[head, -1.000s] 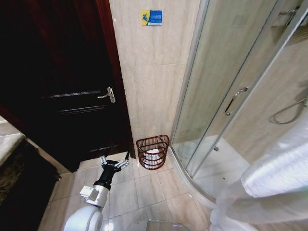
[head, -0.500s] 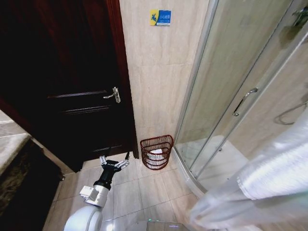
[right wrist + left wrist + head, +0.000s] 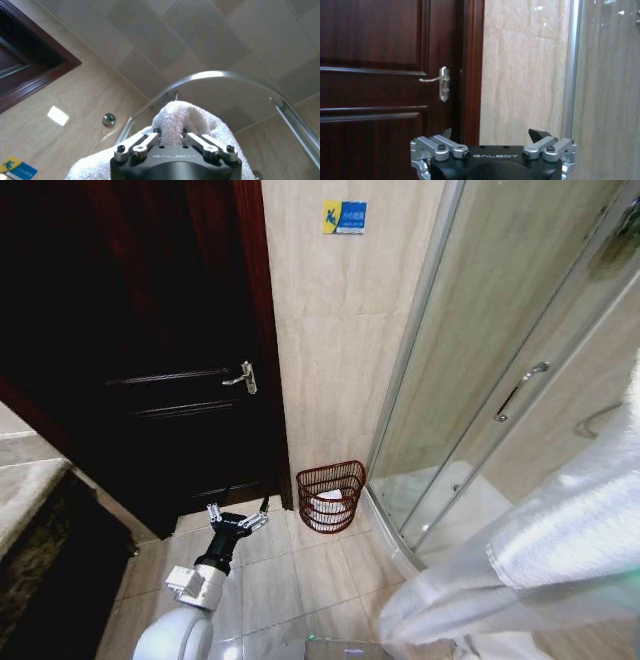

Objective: Discard the used towel into the hamper.

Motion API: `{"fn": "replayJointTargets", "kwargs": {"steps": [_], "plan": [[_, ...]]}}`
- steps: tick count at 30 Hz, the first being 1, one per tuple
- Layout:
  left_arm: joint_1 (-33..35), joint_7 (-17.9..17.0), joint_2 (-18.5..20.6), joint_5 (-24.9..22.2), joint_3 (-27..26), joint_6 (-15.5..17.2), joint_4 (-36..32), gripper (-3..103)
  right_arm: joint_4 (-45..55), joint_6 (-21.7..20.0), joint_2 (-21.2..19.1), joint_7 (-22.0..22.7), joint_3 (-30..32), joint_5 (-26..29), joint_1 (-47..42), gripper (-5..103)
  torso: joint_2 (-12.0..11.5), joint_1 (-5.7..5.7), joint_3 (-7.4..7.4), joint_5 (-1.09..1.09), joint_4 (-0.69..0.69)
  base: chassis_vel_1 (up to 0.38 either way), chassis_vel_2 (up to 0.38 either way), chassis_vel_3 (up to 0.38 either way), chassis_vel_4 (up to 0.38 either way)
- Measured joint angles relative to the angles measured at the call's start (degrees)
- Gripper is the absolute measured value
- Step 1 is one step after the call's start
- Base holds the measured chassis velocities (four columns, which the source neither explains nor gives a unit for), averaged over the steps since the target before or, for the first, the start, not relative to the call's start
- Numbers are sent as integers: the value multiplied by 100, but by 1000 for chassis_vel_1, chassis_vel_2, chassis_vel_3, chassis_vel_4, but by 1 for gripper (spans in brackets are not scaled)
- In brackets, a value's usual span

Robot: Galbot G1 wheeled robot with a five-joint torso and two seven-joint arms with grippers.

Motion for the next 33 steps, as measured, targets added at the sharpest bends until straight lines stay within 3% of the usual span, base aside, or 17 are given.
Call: {"fn": "replayJointTargets", "kwargs": {"steps": [19, 28, 33], "plan": [[0, 0, 0, 0, 0, 0, 0, 100, -1, 166, -157, -102, -156, 153, 19, 12, 1, 0, 0, 1, 0, 19, 26, -24, -25], [0, 0, 0, 0, 0, 0, 0, 100, -1, 136, -454, -96, -252, 192, 163, 12, 1, 0, 0, 0, -1, 0, 0, 0, 0], [0, 0, 0, 0, 0, 0, 0, 100, -1, -85, -738, 57, -705, 145, 386, 12, 1, 1, 0, 0, 0, 47, 57, 55, 60]]}}
